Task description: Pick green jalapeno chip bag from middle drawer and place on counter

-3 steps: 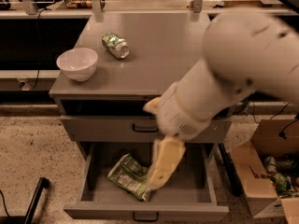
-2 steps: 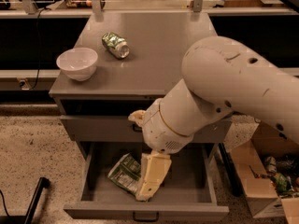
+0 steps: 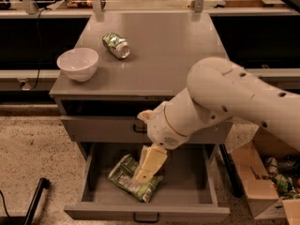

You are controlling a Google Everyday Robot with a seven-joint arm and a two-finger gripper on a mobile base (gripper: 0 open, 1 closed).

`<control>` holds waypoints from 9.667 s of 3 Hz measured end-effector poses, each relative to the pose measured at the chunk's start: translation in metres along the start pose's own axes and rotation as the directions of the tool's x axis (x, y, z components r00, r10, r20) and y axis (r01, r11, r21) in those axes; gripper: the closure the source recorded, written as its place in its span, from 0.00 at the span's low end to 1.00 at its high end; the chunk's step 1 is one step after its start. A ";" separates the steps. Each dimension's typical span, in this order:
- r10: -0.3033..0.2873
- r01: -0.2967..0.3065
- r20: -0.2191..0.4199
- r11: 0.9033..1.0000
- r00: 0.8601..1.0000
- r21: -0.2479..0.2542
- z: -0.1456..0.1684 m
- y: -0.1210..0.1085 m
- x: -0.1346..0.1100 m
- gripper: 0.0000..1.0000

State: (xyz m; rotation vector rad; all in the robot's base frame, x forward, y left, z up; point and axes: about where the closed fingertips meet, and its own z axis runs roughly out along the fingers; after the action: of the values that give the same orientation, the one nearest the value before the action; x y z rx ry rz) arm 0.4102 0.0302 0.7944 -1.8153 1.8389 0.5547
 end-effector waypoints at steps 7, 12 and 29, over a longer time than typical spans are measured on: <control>0.226 -0.248 0.176 0.962 0.958 0.118 0.128 0.008 0.147 0.15; 0.194 -0.218 0.159 0.965 0.968 0.144 0.217 -0.031 0.163 0.00; 0.310 -0.362 0.252 0.912 0.917 0.194 0.329 -0.118 0.234 0.82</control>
Offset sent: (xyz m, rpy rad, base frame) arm 0.0735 -0.0238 -0.1147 0.3359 -0.2732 -0.1467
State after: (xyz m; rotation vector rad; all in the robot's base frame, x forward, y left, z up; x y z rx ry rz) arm 0.5502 0.0384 0.3981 -1.2355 1.9817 0.5999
